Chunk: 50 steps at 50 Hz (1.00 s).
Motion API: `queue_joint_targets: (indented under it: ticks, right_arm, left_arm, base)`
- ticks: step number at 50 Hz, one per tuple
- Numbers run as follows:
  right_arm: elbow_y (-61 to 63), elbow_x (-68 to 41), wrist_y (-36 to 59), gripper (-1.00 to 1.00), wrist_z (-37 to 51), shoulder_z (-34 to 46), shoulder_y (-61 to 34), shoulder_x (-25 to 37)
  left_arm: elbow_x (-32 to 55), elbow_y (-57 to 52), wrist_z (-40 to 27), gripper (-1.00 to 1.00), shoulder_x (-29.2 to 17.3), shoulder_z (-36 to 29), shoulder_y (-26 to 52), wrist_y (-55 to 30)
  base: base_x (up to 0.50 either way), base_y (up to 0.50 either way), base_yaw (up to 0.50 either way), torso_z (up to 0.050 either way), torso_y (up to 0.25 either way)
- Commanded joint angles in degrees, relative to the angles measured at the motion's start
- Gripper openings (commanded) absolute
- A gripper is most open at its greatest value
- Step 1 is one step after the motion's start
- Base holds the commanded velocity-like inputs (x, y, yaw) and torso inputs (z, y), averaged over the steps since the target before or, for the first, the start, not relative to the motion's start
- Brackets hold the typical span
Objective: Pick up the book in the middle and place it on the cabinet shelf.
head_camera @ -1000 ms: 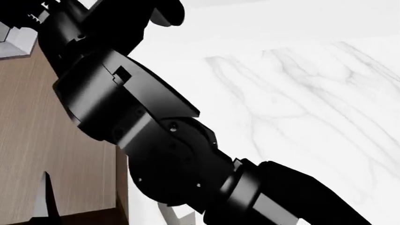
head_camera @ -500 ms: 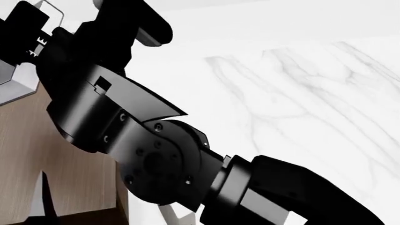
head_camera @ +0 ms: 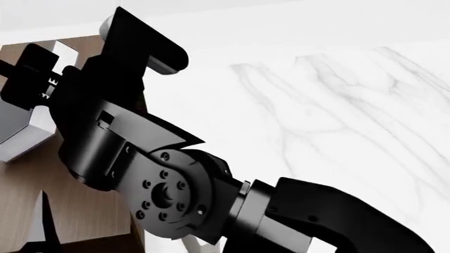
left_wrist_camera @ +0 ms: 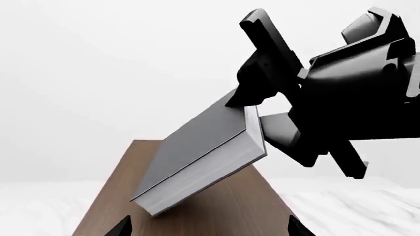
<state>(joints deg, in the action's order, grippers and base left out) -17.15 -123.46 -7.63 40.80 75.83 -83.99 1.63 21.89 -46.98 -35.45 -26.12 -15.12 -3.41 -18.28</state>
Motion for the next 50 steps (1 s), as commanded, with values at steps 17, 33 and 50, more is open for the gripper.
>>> queue_joint_targets:
  ticks: [17,33,50]
  right_arm:
    - [-2.6,1.1,-0.9,-1.0,-4.3,2.6,-2.0,-1.0]
    - [-3.1,-0.4,-1.0,1.0,-7.0,3.4,-1.8,-0.9]
    - [-5.3,-1.3,-1.5,1.0,-8.4,3.5,0.3,1.9]
  left_arm:
    - [0.4,-0.2,1.7,1.0,0.7,1.6,-0.3,1.6]
    - [0.5,-0.1,1.5,1.0,0.5,1.2,-0.1,1.6]
    - [0.4,0.2,1.4,1.0,0.3,1.2,-0.5,2.2]
  base:
    - [0.0,0.0,0.0,0.0,0.001]
    - [0.0,0.0,0.0,0.0,0.001]
    - [0.0,0.0,0.0,0.0,0.0]
